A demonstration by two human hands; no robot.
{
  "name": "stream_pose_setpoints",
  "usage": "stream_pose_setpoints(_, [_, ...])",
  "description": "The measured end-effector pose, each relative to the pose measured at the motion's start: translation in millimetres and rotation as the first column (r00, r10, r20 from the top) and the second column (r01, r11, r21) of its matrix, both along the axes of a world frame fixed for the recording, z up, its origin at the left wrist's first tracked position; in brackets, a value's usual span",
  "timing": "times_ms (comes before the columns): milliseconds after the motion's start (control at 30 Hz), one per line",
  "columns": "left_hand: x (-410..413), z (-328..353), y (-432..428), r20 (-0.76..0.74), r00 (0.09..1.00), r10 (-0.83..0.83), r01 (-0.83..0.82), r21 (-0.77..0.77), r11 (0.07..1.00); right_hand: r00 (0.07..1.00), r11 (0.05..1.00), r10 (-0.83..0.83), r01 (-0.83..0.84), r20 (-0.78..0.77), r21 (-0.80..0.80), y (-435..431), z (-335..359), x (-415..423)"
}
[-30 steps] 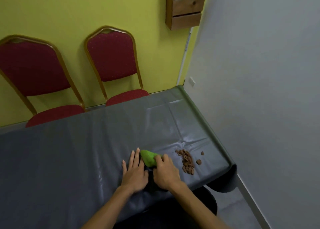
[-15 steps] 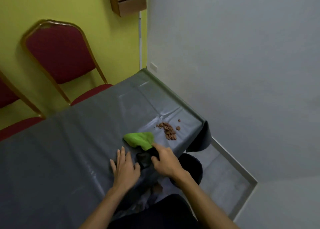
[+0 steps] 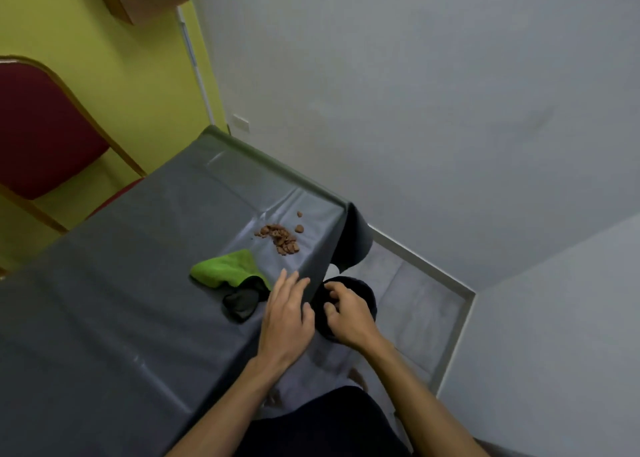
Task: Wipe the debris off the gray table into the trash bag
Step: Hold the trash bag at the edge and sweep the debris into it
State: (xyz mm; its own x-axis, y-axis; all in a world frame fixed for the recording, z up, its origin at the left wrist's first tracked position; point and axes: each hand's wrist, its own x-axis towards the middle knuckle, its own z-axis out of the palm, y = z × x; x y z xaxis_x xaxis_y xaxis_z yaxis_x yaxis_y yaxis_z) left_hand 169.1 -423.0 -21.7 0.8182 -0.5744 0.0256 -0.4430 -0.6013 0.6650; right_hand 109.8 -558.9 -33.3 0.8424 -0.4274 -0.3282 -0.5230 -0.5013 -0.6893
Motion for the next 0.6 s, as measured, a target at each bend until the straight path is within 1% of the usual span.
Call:
stream_pose_setpoints(133, [-5,-12,-34,-0.041,0.996,-0.078,0.081,0.056,0.995,0.998,0.999,-0.051,0.052,-0.041,0.007,-35,-3,-17])
stream_pose_setpoints(233, [-11,-25,-63,-0.156,0.984,-0.082,0.102,0.126,0.987,0.995,0.999,-0.037,0.037,-0.095,-0.001,-62,-8,-32])
stream_pose_setpoints(367, [-15,-41,-102,-0.285,0.948,-0.143,0.217,0.246,0.945,0.988,1.000,0.009,-0.011,-0.157,-0.014,-101,-19,-51])
stream_pose_setpoints(600, [-25,-56,-146,-0.413,0.907,-0.081,0.226,0.315,0.922,0.958,0.998,0.052,-0.056,-0.282,-0.007,-160,-53,-73])
